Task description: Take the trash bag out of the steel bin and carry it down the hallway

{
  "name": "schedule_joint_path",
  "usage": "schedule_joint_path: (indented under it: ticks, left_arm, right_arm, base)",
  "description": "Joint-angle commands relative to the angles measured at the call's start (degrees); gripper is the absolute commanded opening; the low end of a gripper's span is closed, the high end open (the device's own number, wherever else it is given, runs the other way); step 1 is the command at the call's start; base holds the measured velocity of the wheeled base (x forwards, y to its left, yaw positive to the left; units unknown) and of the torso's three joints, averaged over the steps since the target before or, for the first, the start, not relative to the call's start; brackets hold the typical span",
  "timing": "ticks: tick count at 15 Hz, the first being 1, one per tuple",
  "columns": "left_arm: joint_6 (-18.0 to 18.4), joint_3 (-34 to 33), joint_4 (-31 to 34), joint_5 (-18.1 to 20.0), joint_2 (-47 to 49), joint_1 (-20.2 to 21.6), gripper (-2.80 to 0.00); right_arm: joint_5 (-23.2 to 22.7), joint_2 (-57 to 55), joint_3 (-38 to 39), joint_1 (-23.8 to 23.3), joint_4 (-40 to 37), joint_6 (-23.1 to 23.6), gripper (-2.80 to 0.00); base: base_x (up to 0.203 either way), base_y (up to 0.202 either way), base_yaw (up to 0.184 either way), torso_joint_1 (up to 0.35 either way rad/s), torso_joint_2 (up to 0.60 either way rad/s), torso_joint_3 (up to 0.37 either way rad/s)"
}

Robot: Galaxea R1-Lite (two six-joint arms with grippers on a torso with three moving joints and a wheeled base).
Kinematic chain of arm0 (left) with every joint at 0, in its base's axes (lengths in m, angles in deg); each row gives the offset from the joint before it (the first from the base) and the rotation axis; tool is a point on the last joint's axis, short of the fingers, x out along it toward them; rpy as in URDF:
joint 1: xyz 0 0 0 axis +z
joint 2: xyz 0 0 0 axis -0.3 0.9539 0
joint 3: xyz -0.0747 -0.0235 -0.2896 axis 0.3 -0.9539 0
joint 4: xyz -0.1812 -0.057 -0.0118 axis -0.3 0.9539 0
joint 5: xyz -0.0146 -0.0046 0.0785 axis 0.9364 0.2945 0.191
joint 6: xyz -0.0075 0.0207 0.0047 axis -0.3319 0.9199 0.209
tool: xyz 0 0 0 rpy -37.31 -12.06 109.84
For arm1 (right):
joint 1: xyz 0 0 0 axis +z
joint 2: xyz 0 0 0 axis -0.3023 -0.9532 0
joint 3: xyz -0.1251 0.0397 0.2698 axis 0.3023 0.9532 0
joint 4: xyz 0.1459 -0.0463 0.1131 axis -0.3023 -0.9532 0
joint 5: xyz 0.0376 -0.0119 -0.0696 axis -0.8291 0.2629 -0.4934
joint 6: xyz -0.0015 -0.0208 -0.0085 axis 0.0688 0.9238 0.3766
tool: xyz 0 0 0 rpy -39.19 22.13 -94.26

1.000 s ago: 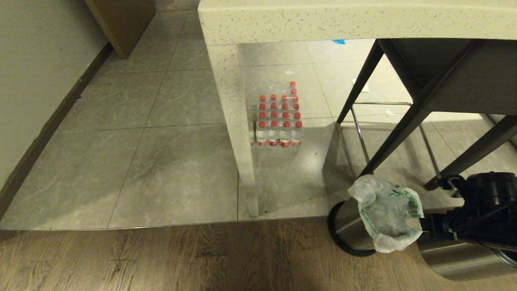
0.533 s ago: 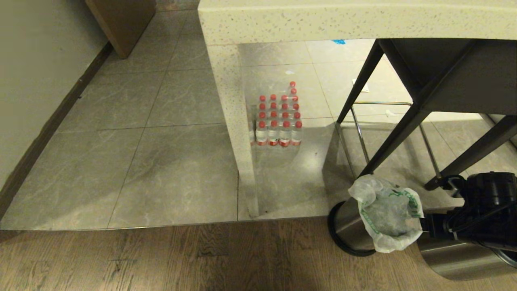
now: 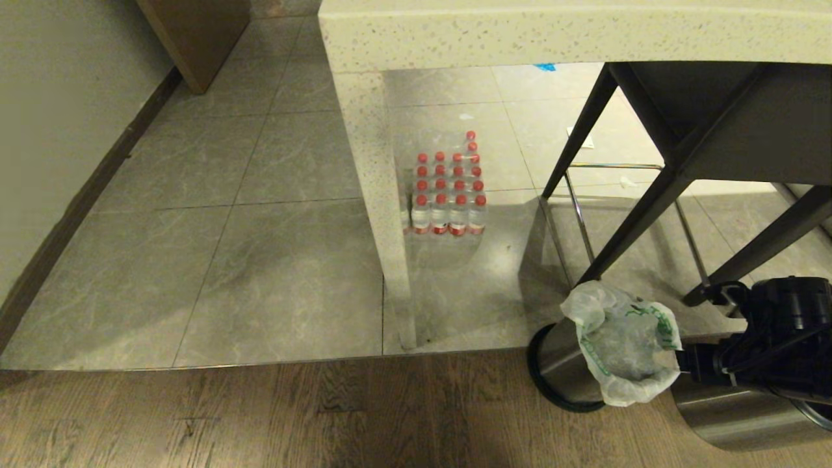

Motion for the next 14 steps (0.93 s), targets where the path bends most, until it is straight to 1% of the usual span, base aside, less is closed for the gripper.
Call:
schedule_joint_path:
  ticks: [1, 14]
  left_arm:
    - [0.0, 0.0, 0.0, 0.0, 0.0, 0.0, -2.80]
    - [0.0, -0.1, 0.0, 0.0, -0.1, 0.0, -2.80]
  right_arm:
    - [2.3, 103.0, 23.0, 9.6, -38.3, -4.7, 0.00]
    - [2.3, 103.0, 23.0, 9.6, -38.3, -4.7, 0.00]
  base:
    - [0.000, 0.000, 0.000, 0.000, 0.00, 0.000]
    - [0.000, 0.000, 0.000, 0.000, 0.00, 0.000]
